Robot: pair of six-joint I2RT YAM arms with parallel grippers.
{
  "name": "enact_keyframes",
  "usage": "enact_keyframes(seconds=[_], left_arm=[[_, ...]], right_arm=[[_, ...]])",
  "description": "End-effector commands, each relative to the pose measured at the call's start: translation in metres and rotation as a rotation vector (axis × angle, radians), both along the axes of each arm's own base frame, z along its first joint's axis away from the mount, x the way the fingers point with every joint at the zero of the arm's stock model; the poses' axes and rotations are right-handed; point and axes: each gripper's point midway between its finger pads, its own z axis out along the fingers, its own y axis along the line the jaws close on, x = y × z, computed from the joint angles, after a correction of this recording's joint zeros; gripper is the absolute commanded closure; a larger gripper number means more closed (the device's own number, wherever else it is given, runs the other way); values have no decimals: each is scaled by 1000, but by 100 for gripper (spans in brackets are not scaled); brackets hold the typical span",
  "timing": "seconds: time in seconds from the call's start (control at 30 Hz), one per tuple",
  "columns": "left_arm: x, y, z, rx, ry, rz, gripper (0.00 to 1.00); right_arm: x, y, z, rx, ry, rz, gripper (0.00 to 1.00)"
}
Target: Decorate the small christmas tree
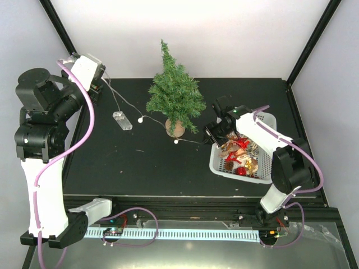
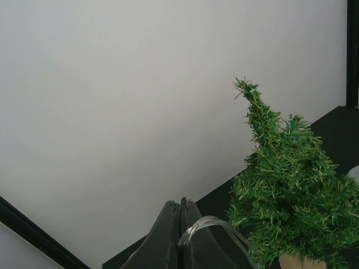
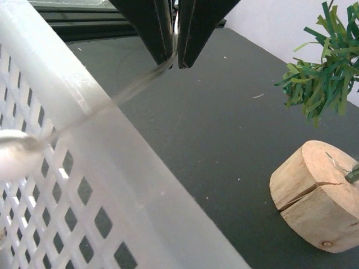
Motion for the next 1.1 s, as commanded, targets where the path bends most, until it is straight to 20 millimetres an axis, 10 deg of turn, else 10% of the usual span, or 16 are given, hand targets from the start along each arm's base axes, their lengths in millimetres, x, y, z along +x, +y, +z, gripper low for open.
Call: enact_keyframes(seconds=[0.0,0.37,1.07], left_arm=[[-10,0,15,-7,-43,-1,98],[-9,0,13,-4,-37,-2,98],[16,-11,-47,9,118,-56,98]], right_arm=[[1,4,5,27,-28,21,95],[9,3,53,70,-179,46,99],[34,-49,336,337,-1148,146,99]])
